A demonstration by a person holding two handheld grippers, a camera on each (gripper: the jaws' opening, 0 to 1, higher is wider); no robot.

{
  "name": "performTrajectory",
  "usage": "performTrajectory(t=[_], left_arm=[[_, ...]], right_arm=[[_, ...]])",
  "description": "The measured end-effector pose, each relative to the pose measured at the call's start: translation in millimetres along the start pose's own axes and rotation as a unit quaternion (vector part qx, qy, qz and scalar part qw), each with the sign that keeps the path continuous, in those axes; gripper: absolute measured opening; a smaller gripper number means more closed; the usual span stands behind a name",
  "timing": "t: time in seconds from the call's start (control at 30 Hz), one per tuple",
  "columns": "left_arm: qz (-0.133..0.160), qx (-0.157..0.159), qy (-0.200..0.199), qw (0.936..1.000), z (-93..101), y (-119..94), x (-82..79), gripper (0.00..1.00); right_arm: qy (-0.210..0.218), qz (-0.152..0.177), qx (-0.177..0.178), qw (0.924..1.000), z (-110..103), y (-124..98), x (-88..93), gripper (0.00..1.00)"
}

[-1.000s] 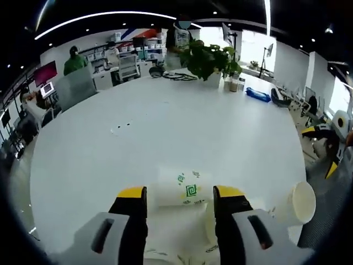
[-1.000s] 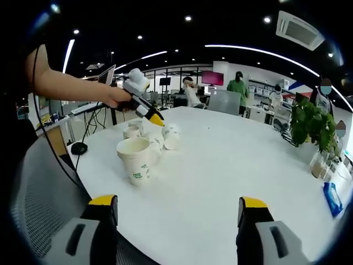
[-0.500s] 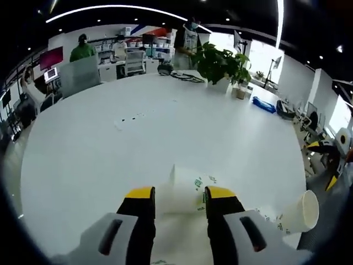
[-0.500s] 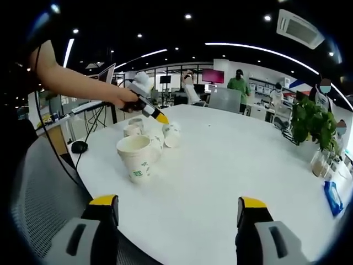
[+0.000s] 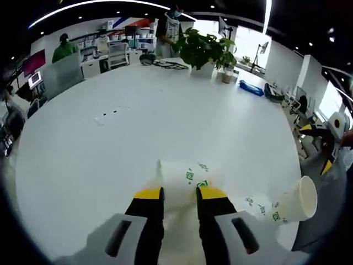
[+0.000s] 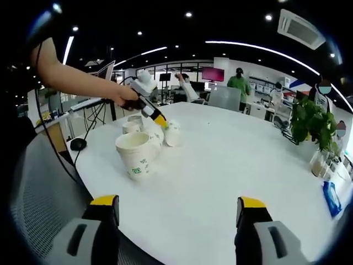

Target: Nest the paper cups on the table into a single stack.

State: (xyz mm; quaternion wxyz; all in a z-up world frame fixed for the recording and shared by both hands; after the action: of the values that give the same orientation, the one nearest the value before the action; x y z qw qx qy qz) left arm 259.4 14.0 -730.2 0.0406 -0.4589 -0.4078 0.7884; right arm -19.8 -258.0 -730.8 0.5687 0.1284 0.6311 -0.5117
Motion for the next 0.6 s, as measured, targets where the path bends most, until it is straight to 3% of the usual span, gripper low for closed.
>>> performTrajectory(t=[0.17,0.43,0.6], left_arm=[[-0.006,0.012,0.006,0.9999,0.1,-2,0.9,0.14],[0.003,0.047,-0.033,0.9983,-13.7,1,0.8,0.07],[-0.010,0.044,-0.026,0.9986,-20.2,7,4.3,0.16]], right_arm=[[-0.004,-0.005,-0.002,1.0000,-1,0,0.1,0.87],[-0.007,-0.012,-0.002,0.9999,-1,0,1.0,0.86],[-0.006,-0.014,-0.002,0.9999,-1,0,1.4,0.86]])
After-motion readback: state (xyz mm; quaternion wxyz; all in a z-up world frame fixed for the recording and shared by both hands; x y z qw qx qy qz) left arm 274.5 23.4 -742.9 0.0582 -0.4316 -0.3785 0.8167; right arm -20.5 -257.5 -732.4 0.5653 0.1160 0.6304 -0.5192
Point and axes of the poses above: the point that each gripper's makers call its tool centre point, and the gripper's own axes: y roughly forward along the fingers, z roughly to its right, x roughly out of its underside, the point moved 9 cm from there along -y, roughly backward along the fingers, and after that the axes turned 9 degrees about -y, right-handed, at the moved point
